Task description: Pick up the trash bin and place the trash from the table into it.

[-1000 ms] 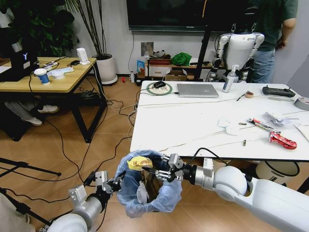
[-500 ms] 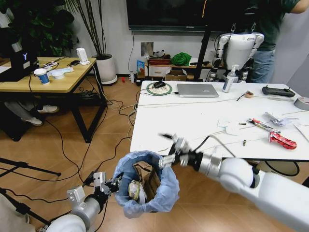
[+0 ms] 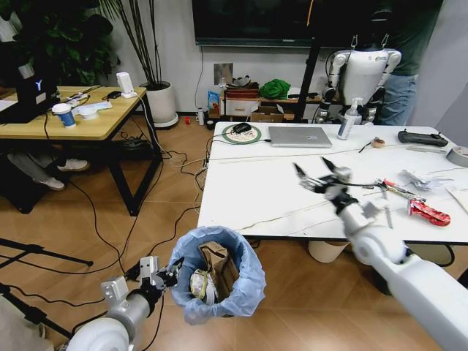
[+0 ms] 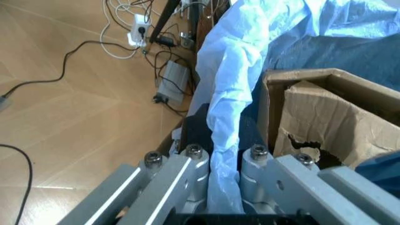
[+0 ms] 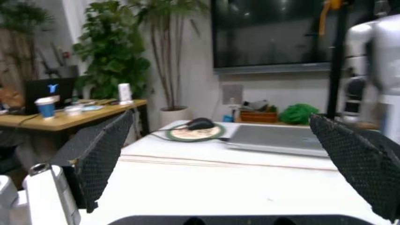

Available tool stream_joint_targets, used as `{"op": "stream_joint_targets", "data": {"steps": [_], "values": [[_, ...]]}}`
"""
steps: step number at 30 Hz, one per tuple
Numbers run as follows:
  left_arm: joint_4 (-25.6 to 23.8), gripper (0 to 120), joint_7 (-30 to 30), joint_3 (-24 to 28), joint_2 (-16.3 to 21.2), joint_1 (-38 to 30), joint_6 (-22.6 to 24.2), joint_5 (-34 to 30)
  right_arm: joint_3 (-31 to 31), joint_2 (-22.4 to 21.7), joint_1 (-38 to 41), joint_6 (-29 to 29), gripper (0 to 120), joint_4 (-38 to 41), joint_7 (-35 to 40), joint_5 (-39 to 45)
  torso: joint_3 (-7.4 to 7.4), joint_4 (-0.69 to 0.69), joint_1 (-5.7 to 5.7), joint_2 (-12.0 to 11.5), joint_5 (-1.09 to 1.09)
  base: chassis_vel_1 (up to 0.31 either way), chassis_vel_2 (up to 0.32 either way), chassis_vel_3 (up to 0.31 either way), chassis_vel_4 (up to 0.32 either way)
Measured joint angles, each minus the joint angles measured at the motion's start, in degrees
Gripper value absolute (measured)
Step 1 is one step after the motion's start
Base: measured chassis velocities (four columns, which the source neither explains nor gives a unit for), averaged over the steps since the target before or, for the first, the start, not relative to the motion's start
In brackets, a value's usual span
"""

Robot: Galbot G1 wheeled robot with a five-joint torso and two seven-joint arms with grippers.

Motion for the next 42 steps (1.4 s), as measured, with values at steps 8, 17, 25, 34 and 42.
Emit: {"op": "stream_joint_targets", "data": {"steps": [8,17,25,34,42], "values": [[0.10,2,0.23,0.11,-0.12,0.42,-0.05,0.70,10.42,3.42,-11.59,-1.22,100,1.88,-1.84,-1.11,0.00,0.02,-0.01,0.00,0.02,0.000,0.000,0.000,0.000],[-0.58,2,1.12,0.13,0.08,1.62,-0.25,2.99,21.04,7.01,-23.94,-2.84,100,7.46,-1.73,-3.21,-0.01,0.01,-0.01,0.01,0.01,0.000,0.000,0.000,0.000],[-2.14,2,1.21,0.83,0.03,3.32,-0.34,3.50,28.31,9.88,-32.70,-3.91,100,14.07,-1.91,-3.08,-0.01,0.02,-0.02,0.01,0.00,0.000,0.000,0.000,0.000],[-2.73,2,1.20,0.90,0.28,4.02,-0.47,3.71,27.85,12.39,-35.26,-3.99,100,14.96,-2.40,-2.99,0.00,0.03,-0.01,0.01,0.01,0.000,0.000,0.000,0.000],[-2.59,2,1.22,1.26,0.31,3.41,-0.53,3.63,27.28,13.88,-35.45,-4.08,100,14.38,-3.35,-2.11,0.00,0.02,-0.01,0.01,0.00,0.000,0.000,0.000,0.000]]}}
